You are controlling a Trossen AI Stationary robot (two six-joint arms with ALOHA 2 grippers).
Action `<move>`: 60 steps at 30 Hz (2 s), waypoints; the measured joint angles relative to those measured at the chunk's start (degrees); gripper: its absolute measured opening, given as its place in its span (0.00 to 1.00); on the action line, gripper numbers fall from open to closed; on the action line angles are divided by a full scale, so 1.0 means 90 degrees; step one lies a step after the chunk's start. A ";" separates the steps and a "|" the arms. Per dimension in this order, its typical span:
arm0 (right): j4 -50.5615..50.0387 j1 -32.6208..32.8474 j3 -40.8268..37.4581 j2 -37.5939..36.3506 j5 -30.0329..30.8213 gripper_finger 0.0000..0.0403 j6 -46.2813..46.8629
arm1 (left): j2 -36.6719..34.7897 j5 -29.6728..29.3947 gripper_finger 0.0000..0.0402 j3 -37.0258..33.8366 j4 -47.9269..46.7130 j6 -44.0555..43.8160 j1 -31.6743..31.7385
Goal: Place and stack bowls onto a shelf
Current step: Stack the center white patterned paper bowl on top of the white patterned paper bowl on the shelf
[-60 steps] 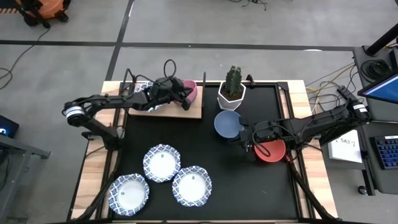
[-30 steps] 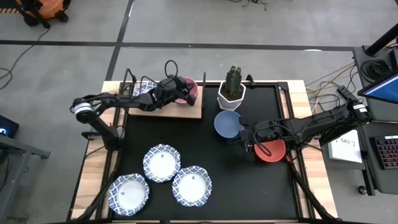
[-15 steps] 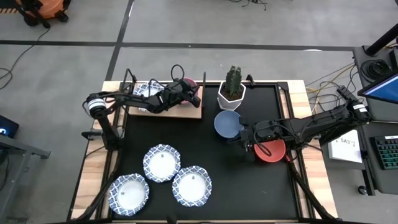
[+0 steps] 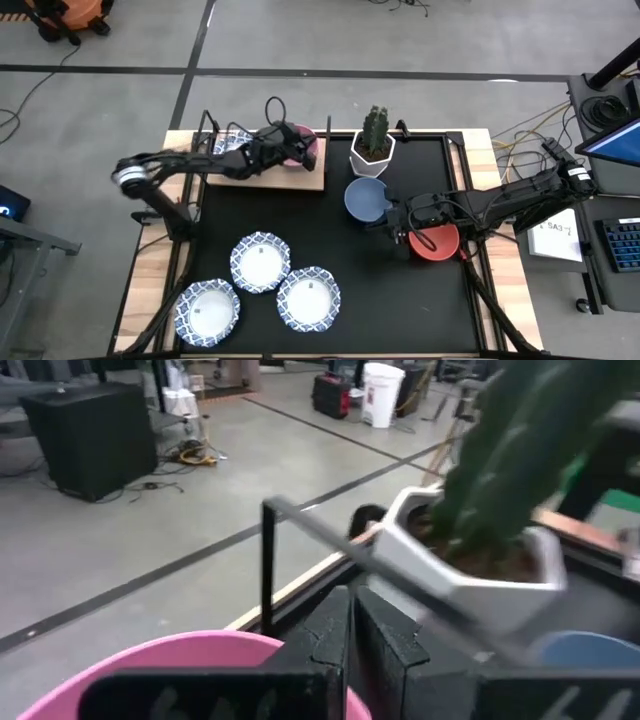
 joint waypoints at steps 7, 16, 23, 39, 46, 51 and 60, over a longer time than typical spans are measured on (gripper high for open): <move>0.0001 -0.0002 -0.0002 0.0000 0.0002 0.02 -0.0224 | -0.1852 0.0014 0.00 0.0000 -0.2457 -0.0177 -0.0687; 0.0047 -0.0002 -0.0002 0.0000 0.0002 0.02 -0.0416 | -0.3031 0.0272 0.00 0.0000 -0.4872 -0.2146 -0.2395; 0.0092 -0.0002 -0.0002 0.0000 0.0002 0.02 -0.0356 | -0.3004 0.0641 0.00 -0.0002 -0.6288 -0.4853 -0.4008; 0.0197 -0.0002 -0.0002 0.0002 0.0002 0.02 -0.0391 | -0.2132 0.1766 0.09 -0.0002 -0.9203 -0.7060 -0.4626; 0.0193 -0.0002 -0.0002 0.0002 0.0000 0.02 -0.0169 | -0.1798 0.0863 0.32 -0.0010 -0.9784 -0.6457 -0.4419; 0.0192 -0.0002 -0.0002 0.0002 0.0000 0.02 -0.0022 | -0.1531 0.0727 0.42 -0.0177 -0.9731 -0.6156 -0.4262; 0.0192 -0.0002 -0.0002 0.0002 0.0002 0.02 0.0048 | -0.1295 0.0785 0.39 -0.0885 -0.8520 -0.5991 -0.4215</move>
